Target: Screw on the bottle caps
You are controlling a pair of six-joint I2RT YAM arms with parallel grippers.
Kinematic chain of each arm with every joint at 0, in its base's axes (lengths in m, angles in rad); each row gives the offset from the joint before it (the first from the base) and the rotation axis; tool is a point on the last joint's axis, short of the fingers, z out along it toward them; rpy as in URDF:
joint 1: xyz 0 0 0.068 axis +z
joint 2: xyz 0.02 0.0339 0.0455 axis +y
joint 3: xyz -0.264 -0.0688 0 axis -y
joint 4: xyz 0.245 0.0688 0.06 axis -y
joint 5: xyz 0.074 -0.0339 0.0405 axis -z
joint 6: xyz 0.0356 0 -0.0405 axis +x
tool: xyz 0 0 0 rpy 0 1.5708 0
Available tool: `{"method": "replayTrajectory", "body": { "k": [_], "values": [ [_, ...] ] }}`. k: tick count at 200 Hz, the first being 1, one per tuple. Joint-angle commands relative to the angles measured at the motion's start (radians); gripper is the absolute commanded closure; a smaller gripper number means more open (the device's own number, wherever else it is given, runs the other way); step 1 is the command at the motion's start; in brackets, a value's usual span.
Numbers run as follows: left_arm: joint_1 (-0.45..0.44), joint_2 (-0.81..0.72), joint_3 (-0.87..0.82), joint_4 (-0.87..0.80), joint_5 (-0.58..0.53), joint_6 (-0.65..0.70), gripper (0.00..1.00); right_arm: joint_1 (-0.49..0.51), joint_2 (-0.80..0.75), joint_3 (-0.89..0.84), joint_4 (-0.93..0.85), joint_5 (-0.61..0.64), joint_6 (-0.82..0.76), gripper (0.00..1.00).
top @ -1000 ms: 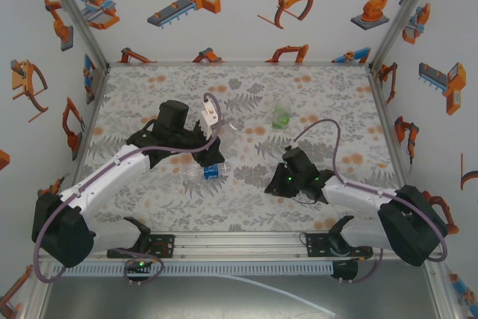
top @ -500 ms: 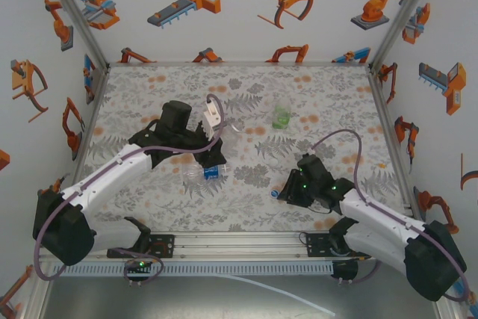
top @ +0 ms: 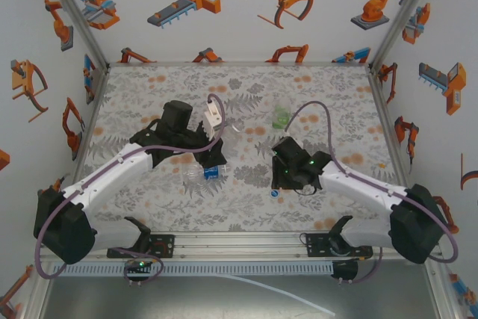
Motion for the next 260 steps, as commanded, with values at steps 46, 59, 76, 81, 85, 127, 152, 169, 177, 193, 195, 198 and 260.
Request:
{"method": "replayTrajectory", "body": {
  "k": [46,59,76,81,85,127,152,169,177,193,195,198,260],
  "values": [
    [-0.013,0.017,0.039,-0.023,0.010,0.013,0.99,0.070,0.151,0.055,0.021,0.056,-0.033,0.51],
    [-0.012,0.017,0.041,-0.022,0.010,0.013,0.99,0.075,0.160,0.054,0.031,0.052,-0.030,0.51],
    [-0.014,0.019,0.040,-0.023,0.006,0.014,1.00,0.078,0.169,0.055,0.040,0.052,-0.030,0.52],
    [-0.013,0.018,0.041,-0.024,0.004,0.014,1.00,0.080,0.173,0.055,0.042,0.052,-0.030,0.52],
    [-0.014,0.018,0.042,-0.023,0.002,0.014,1.00,0.080,0.175,0.055,0.044,0.052,-0.030,0.52],
    [-0.017,0.022,0.042,-0.029,-0.004,0.014,1.00,0.083,0.194,0.054,0.051,0.052,-0.024,0.56],
    [-0.018,0.026,0.045,-0.035,-0.005,0.017,1.00,0.084,0.200,0.051,0.050,0.045,-0.018,0.58],
    [-0.020,0.027,0.044,-0.039,-0.005,0.019,1.00,0.089,0.206,0.050,0.050,0.041,-0.011,0.59],
    [-0.020,0.027,0.044,-0.039,-0.006,0.020,1.00,0.090,0.208,0.050,0.051,0.042,-0.009,0.59],
    [-0.022,0.028,0.046,-0.041,-0.006,0.021,1.00,0.091,0.214,0.050,0.054,0.042,-0.008,0.60],
    [-0.022,0.028,0.046,-0.041,-0.006,0.021,1.00,0.092,0.215,0.050,0.054,0.042,-0.008,0.60],
    [-0.021,0.028,0.046,-0.042,-0.008,0.021,1.00,0.093,0.215,0.050,0.055,0.042,-0.007,0.61],
    [-0.025,0.032,0.046,-0.049,-0.008,0.030,1.00,0.099,0.201,0.063,0.050,0.061,-0.008,0.71]
  ]
}}
